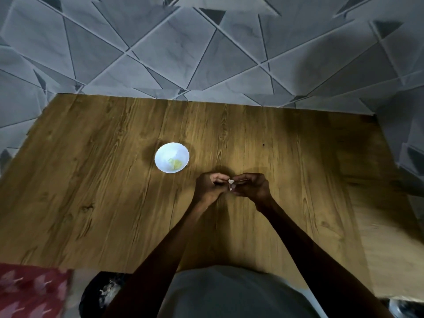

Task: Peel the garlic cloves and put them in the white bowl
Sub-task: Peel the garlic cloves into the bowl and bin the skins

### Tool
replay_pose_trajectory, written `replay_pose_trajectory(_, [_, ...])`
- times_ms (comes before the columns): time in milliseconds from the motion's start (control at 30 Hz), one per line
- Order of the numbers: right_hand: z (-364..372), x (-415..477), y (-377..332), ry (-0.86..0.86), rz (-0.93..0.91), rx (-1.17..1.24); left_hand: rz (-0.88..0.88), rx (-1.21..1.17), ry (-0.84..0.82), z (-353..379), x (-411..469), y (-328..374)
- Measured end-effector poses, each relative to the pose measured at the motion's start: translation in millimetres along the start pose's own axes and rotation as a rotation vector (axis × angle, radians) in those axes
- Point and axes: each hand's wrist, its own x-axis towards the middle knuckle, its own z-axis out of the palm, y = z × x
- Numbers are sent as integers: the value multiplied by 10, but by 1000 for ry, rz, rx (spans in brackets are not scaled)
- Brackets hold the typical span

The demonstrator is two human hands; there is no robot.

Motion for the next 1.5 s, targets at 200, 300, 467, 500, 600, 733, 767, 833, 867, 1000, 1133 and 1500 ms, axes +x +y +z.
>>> replay_pose_trajectory(200, [24, 51, -47, -5, -59, -126, 24, 123, 75, 63, 11, 77])
replay_pose_trajectory(300, [31, 68, -27, -3, -106, -161, 13, 178, 85, 89, 52, 70])
replay_pose_trajectory(467, [20, 98, 33, 27, -131, -189, -5, 215, 63, 137, 97, 62])
replay_pose_trajectory(500, [11, 110, 52, 29, -127, -192, -11, 216, 57, 147, 105, 52])
replay_pose_trajectory(600, [-12, 116, 86, 22, -106, -154, -27, 236, 51, 175, 111, 9])
replay_pose_trajectory(733, [-9, 113, 116, 15, -70, -181, -61, 250, 45, 204, 118, -27])
replay_pose_trajectory(767, [-8, 119, 130, 18, -55, -202, -73, 250, 44, 210, 126, -45])
replay_pose_trajectory(833, [-13, 125, 137, 31, -35, -247, -92, 241, 40, 217, 139, -81])
replay_pose_trajectory(867, [-15, 121, 134, 35, -36, -257, -97, 233, 37, 215, 145, -101])
replay_pose_trajectory(1000, [-43, 148, 130, 12, -57, -277, -127, 165, 8, 191, 175, -119])
replay_pose_trajectory(1133, [-61, 168, 135, 25, 38, -213, -179, -17, -100, 90, 209, -179])
replay_pose_trajectory(1500, [-112, 126, 159, -35, 77, -125, -126, -96, -202, -22, 174, -194])
